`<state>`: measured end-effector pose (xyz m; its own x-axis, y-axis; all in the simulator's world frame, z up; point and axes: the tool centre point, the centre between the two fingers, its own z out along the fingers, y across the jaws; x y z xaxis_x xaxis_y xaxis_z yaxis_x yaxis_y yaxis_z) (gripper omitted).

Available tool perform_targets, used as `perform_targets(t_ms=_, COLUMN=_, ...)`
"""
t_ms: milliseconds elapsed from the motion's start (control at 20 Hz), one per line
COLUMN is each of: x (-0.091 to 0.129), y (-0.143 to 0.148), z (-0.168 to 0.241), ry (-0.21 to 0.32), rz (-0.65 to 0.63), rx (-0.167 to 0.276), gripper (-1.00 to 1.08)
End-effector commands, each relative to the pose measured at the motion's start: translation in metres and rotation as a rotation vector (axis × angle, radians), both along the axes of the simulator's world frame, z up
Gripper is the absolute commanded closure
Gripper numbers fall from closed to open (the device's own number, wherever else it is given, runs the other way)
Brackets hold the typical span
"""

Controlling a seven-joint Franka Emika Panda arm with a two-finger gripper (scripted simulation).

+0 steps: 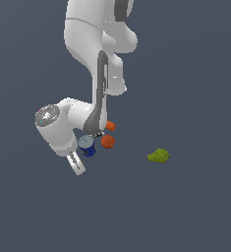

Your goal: Pick up a designated object from a clutter of objects.

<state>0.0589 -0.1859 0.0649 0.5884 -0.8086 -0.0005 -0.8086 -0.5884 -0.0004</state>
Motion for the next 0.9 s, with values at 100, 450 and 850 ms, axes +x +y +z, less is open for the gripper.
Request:
perform_targets(t_ms=100, x=-0.001, y=0.0, z=-0.022, ry=0.001, rz=-0.003, rx=0.0, gripper=-0.92)
perform_targets(t_ms=450, x=0.0, y=-0.001, z=-0.043, ry=0.0, rz=-0.005, rx=0.0, gripper=-0.92)
perform_targets(t_ms=850, x=0.0, y=-0.001, z=-0.043, ry=0.0, rz=-0.005, rx=0.0, gripper=1.08)
